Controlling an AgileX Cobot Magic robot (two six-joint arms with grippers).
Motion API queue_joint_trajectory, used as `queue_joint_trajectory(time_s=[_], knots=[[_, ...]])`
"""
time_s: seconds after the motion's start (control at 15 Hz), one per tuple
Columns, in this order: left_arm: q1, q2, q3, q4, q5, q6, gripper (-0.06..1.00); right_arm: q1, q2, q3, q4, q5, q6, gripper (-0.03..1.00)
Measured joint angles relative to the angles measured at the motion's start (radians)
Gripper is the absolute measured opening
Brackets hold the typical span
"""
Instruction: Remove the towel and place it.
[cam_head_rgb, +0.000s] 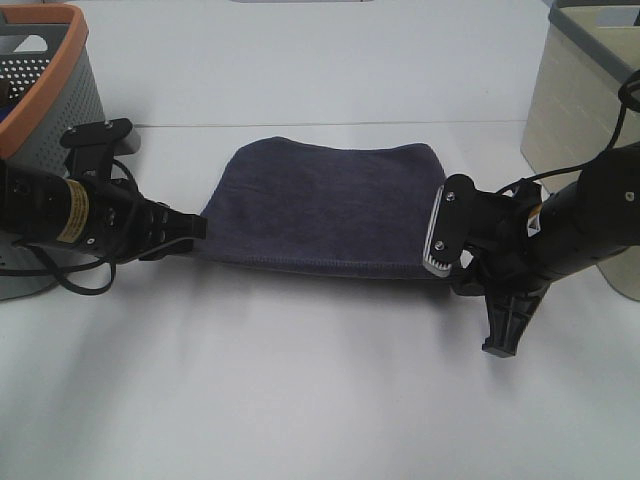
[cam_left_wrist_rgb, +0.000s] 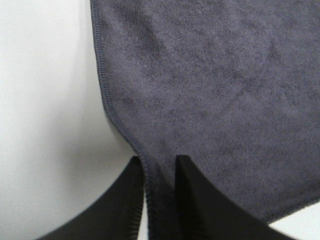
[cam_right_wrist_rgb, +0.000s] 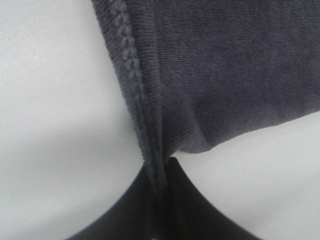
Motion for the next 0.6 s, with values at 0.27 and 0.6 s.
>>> queue_joint_trajectory(time_s=[0.27, 0.6], knots=[[0.0, 0.0, 0.0, 0.0, -0.053, -0.003, 0.71, 0.0, -0.01, 0.0, 0.001, 0.006, 0.0, 0.81], [0.0, -0.036, -0.008, 0.004, -0.079, -0.006, 0.75, 0.0, -0.178, 0.001, 0.001, 0.086, 0.0, 0.96]])
